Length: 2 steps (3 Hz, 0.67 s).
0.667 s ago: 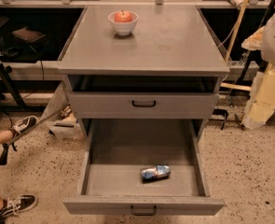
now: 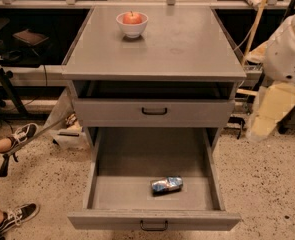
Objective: Pick redbull can from middle drawer and place on counter
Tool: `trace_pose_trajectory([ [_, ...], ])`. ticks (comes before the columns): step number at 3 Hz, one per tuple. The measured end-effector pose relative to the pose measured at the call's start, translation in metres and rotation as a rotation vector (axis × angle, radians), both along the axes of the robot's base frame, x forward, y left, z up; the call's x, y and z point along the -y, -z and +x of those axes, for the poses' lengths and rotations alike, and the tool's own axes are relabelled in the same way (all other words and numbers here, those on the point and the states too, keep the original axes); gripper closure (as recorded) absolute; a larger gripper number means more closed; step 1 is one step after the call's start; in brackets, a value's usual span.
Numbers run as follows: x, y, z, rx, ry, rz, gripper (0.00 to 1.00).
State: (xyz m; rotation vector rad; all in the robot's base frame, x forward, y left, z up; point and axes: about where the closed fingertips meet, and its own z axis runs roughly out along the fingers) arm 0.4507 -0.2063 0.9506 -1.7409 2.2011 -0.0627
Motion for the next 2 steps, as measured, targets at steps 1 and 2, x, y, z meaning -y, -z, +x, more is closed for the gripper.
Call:
trace_pose_trajectory([
  [1,-0.038,0.085,0.027,-0.068,-0.087,0.121,0.00],
  [2,-0.092,0.189,0.061,-0.155,-0.111,0.290,0.00],
])
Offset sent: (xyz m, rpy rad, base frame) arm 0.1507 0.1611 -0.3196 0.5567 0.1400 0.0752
